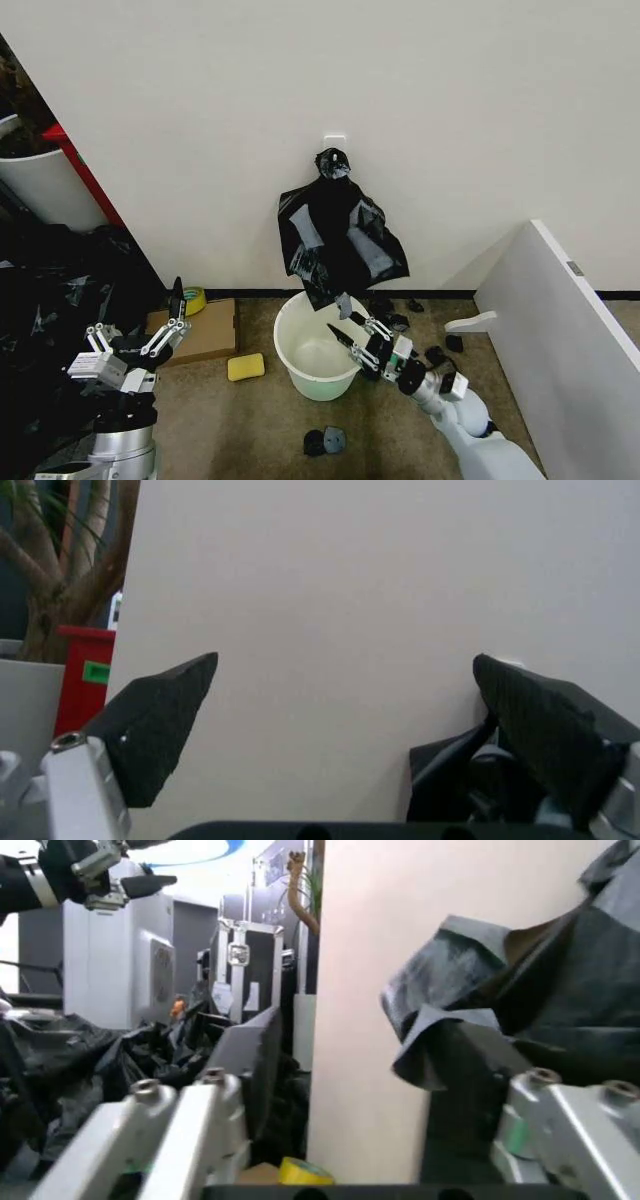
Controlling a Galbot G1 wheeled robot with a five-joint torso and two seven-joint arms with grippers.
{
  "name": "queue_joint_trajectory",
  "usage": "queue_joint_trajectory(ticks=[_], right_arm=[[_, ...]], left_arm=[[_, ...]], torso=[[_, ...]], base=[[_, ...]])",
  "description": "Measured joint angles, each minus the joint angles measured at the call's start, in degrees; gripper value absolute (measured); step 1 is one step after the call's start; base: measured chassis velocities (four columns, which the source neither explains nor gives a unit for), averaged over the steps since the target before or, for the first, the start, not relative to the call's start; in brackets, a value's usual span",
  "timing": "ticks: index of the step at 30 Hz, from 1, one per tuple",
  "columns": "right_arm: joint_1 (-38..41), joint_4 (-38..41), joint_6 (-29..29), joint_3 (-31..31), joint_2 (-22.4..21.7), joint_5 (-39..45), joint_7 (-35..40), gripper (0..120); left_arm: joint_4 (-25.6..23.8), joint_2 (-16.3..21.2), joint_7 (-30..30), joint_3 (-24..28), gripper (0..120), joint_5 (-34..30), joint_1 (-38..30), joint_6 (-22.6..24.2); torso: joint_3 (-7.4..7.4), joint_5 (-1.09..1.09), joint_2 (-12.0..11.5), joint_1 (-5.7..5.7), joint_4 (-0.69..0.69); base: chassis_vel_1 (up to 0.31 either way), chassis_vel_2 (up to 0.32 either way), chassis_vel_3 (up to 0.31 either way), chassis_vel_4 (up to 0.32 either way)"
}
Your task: Place the garbage bag over the trash bin.
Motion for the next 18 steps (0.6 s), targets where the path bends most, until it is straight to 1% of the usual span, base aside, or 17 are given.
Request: queue_joint_trajectory(ticks=[2,4,6,7,9,11,13,14,16,18], right_arm=[[-1.0,0.1,1.0,0.7,-0.8,-1.0,1.9,65],[-1.7,-0.1,1.5,1.0,-1.1,-3.1,5.5,71],[-2.4,0.2,1.7,1.2,-1.3,-7.6,12.9,81],[-2.4,0.2,1.7,1.2,-1.3,-7.6,12.9,81],[-3.1,1.1,1.3,1.8,-1.4,-11.5,19.5,89],[-3.7,1.7,0.9,2.3,-1.9,-13.7,23.3,97],[-3.9,2.3,0.3,2.1,-2.3,-15.3,26.8,99],[-3.9,2.3,0.3,2.1,-2.3,-15.3,26.8,99],[-3.9,3.8,-1.8,1.2,-2.4,-17.5,33.6,100],[-3.4,4.6,-3.1,0.5,-2.2,-18.6,37.0,100]], left_arm=[[0.2,0.2,0.0,0.0,100,-0.2,-0.2,-0.1],[0.2,0.4,0.0,0.0,100,-0.3,-0.4,-0.1],[0.4,0.4,0.0,0.0,100,-0.4,-0.6,-0.1],[0.4,0.4,0.0,0.0,100,-0.4,-0.6,-0.1],[0.7,0.5,0.0,0.0,100,-0.5,-0.8,-0.1],[1.0,0.7,0.0,0.0,100,-0.6,-1.0,-0.1],[1.1,0.9,0.0,0.0,100,-0.8,-1.2,-0.1],[1.1,0.9,0.0,0.0,100,-0.8,-1.2,-0.1],[1.2,0.9,0.0,0.0,100,-1.0,-1.4,0.0],[1.4,0.9,0.0,0.0,100,-1.1,-1.5,0.0]], torso=[[0.0,-0.01,0.0,0.0,-0.01],[0.0,0.0,0.0,0.0,-0.01],[0.0,0.0,0.0,0.0,0.0],[0.0,0.0,0.0,0.0,0.0],[0.0,0.01,0.0,0.0,0.0],[0.0,-0.01,0.0,0.0,-0.01],[0.0,0.0,0.0,0.0,-0.01],[0.0,0.0,0.0,0.0,-0.01],[0.0,0.0,0.0,0.0,-0.01],[0.0,-0.01,0.0,0.0,-0.01]], base=[[0.0,0.0,0.0,0.0],[0.0,0.0,0.0,0.0],[0.0,0.0,0.0,0.0],[0.0,0.0,0.0,0.0],[0.0,0.0,0.0,0.0],[0.0,0.0,0.0,0.0],[0.0,0.0,0.0,0.0],[0.0,0.0,0.0,0.0],[0.0,0.0,0.0,0.0],[0.0,0.0,0.0,0.0]])
